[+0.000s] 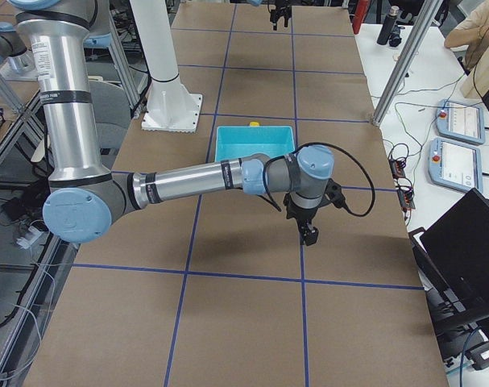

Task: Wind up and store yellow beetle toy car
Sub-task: 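Withdraw the left arm as the car rolls toward the blue bin, then reach the right gripper down to the car beside the bin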

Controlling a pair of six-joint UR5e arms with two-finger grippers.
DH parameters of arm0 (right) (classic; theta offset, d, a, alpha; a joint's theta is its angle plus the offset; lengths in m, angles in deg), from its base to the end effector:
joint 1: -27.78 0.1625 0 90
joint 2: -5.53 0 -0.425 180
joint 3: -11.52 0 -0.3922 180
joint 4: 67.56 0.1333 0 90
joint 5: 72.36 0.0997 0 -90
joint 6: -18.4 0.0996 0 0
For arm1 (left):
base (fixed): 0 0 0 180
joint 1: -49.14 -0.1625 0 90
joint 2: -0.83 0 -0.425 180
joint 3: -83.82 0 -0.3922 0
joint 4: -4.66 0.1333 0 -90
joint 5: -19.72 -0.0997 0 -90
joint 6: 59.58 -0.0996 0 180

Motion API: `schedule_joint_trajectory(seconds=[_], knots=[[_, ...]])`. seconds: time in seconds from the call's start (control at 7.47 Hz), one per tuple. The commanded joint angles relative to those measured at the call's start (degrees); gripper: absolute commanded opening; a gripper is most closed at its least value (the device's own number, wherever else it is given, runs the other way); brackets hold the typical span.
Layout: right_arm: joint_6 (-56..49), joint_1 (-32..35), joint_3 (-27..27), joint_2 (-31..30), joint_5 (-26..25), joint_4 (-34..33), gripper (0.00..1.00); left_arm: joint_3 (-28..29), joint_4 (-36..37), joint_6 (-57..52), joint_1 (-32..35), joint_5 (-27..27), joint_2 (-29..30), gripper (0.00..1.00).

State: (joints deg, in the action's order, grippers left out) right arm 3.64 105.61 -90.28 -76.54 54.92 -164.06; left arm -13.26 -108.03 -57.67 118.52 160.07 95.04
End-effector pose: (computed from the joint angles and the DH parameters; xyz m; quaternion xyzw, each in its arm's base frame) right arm -0.0431 -0.5462 0.5054 0.1163 -0.3149 -0.2550 0.9068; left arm 0.1351 -0.5197 0.5065 0.1799 0.4506 0.2633 0.8338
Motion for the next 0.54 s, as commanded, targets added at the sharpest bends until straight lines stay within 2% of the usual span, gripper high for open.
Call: schedule_joint_trajectory(seconds=[0.0, 0.13, 0.27, 0.4], knots=[[0.17, -8.19, -14.25, 5.73, -12.39, -15.88, 1.0, 0.93, 4.14, 0.03, 2.76, -0.51, -0.17, 1.0], [-0.26, -11.09, -13.17, 17.01, -11.36, -29.84, 1.0, 2.76, 4.49, 0.03, 4.87, -0.51, -0.26, 1.0], [-0.27, -12.51, -10.55, 23.21, -10.31, -32.07, 1.0, 5.04, 4.93, 0.03, 6.8, -0.42, -0.26, 1.0], [-0.18, -14.52, -10.61, 24.66, -6.64, -32.0, 1.0, 5.06, 9.63, 0.12, 8.91, -0.42, -0.35, 1.0]])
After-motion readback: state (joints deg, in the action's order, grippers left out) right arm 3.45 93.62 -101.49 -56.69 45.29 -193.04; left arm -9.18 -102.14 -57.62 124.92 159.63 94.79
